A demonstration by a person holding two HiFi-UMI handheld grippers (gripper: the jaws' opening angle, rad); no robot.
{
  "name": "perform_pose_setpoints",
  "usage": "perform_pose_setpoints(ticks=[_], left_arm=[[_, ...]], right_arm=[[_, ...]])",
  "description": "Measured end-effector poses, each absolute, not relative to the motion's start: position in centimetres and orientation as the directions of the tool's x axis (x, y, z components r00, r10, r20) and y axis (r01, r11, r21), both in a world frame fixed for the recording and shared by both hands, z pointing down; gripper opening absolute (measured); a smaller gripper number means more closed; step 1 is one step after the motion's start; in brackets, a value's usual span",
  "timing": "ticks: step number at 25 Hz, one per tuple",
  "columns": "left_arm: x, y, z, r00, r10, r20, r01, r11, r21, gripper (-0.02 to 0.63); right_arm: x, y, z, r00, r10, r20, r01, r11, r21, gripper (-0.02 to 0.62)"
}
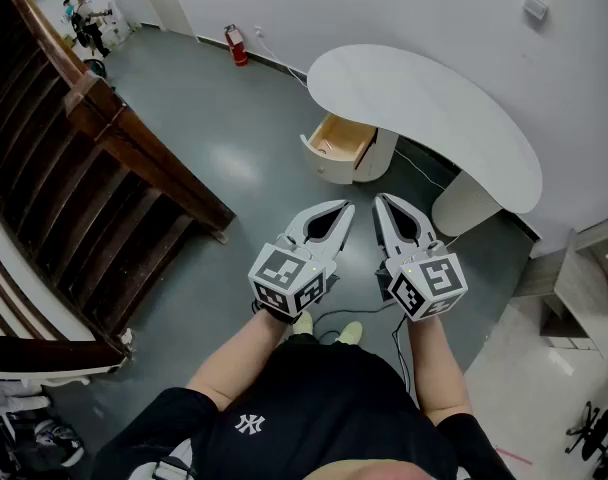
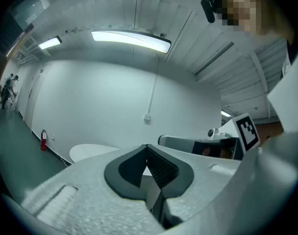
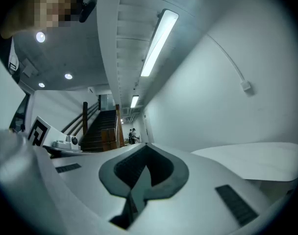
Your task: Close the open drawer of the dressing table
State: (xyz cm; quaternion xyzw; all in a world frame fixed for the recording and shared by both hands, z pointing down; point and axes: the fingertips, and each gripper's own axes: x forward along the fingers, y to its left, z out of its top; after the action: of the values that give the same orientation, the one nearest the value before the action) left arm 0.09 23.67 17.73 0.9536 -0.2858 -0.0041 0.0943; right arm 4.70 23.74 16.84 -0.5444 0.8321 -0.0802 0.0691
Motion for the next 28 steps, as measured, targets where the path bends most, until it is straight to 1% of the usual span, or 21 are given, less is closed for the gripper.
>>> perform_pose_setpoints(ticks=[12,17,28], left_arm=[[0.8,24.7,17.9,0.832,-0.552,0.049,-0.551,-0.815,0.177,0.009],[0.6,23.3,18.7,0.81,-0.582,0.062,-0.584,-0.797,0.155,0.009],[0.1,22.4,20.0,0.764,-0.641,0.066,-0.643,-0.751,0.151,0.009]], right_arm=[[5.5,24.9,17.0,-0.406,-0.914,-0.026,-0.889,0.401,-0.22,0.014],[7.2,24.2,17.5,-0.394,-0.918,-0.039,-0.884,0.39,-0.26,0.015],[8.7,24.4,18.1,-0.408,-0.91,-0.072,-0.873,0.412,-0.26,0.015]])
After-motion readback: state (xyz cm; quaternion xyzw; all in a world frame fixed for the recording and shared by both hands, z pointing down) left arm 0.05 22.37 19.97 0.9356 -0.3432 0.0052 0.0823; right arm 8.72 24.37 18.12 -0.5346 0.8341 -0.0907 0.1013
